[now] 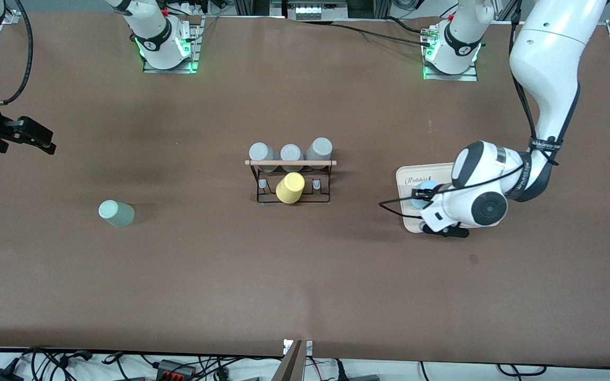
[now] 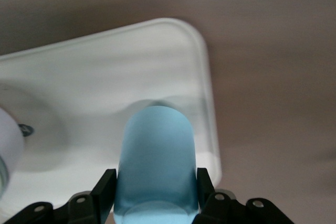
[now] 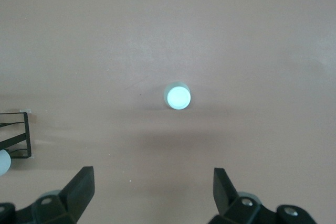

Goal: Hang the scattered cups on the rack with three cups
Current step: 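Carry the blue cup to the rack while the right gripper reaches the green cup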

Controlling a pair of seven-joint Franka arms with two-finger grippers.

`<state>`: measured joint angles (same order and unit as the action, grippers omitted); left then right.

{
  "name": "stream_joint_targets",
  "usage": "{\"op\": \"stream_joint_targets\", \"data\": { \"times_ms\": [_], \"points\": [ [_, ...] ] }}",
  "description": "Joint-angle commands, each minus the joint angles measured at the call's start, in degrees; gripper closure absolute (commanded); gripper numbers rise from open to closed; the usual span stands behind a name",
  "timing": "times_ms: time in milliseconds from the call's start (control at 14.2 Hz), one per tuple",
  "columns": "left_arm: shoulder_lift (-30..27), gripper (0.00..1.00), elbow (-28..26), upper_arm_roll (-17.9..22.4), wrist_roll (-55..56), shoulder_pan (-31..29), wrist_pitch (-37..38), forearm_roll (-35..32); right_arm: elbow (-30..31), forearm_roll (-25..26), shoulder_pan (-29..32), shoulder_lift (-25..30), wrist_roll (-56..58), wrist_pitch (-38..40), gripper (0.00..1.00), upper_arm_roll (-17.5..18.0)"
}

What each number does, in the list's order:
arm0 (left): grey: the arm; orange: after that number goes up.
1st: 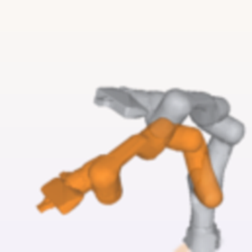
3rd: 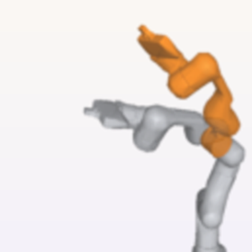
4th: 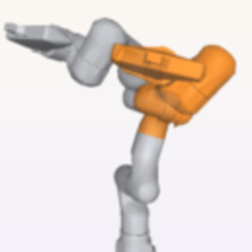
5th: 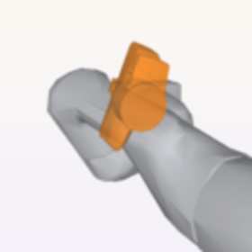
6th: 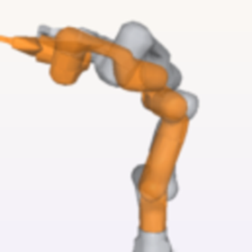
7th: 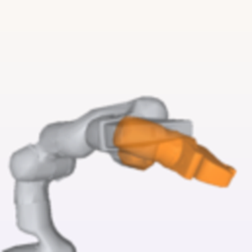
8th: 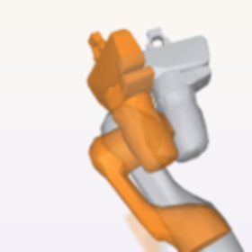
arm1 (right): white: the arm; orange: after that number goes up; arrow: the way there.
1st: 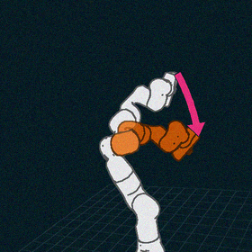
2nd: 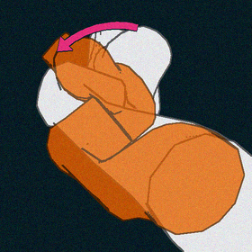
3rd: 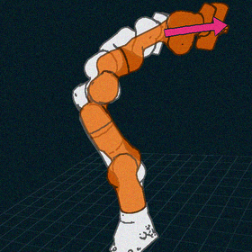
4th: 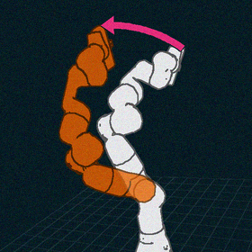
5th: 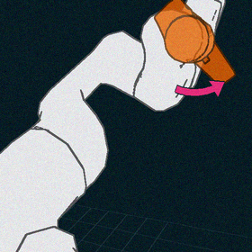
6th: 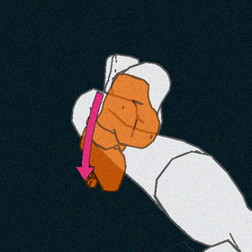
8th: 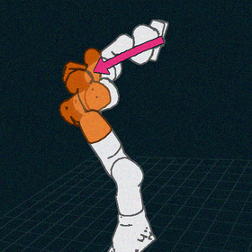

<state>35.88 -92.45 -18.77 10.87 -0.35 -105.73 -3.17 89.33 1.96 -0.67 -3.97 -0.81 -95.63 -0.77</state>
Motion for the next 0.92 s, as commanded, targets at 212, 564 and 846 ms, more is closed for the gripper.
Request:
{"op": "stream_joint_targets", "data": {
  "times_ms": [212, 564, 846],
  "points": [
    [-0.64, 0.99, 16.57, -1.44, 0.91, 9.21, 9.40, 0.27, -1.09, 0.50, 0.23, -0.34, -0.33, 1.23, 0.00, 0.42],
    [3.31, 0.99, 30.11, -1.27, 9.66, 14.58, 8.70, 4.38, -1.00, 0.68, 0.31, -3.75, 0.11, 0.36, 0.00, 0.42],
    [6.30, 0.99, 31.98, -1.27, 17.07, 18.01, 4.32, 7.91, -0.65, 0.86, 1.11, -11.22, 0.72, -1.84, 0.00, -0.02]
  ]
}}
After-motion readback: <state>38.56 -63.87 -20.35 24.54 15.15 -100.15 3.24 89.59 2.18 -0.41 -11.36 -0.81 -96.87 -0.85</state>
